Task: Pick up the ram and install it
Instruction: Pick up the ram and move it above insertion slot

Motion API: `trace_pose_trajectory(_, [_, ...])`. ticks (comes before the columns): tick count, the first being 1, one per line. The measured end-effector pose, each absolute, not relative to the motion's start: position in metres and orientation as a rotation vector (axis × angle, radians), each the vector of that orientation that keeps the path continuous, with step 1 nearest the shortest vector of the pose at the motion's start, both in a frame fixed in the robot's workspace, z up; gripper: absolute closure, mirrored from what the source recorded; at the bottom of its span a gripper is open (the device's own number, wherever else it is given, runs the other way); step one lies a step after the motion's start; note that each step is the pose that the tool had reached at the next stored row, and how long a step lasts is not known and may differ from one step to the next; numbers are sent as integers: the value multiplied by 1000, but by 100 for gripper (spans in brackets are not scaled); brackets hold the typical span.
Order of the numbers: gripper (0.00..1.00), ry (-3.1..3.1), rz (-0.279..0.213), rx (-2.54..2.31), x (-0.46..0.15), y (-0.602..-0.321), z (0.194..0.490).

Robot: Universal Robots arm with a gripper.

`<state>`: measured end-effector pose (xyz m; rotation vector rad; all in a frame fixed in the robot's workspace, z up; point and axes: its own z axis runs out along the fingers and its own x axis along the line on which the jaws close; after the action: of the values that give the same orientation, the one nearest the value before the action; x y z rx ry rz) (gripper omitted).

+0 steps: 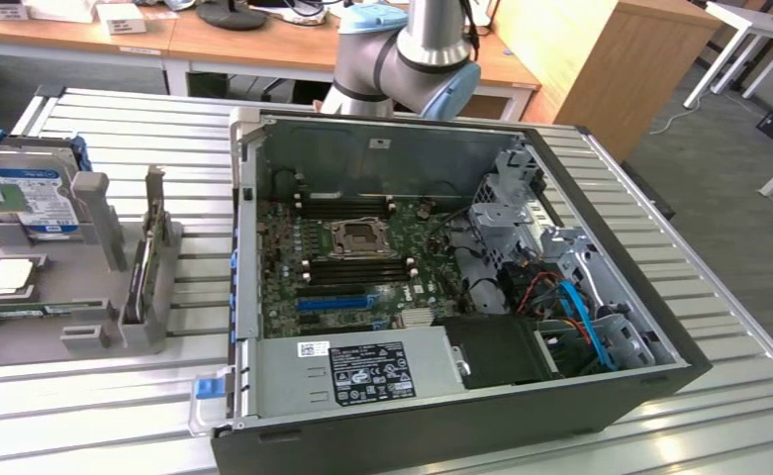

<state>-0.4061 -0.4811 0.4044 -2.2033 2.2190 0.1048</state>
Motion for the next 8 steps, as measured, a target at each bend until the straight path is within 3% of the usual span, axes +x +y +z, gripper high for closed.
trace_pose_trajectory(8, [88, 2219, 105, -2203, -406, -481, 408])
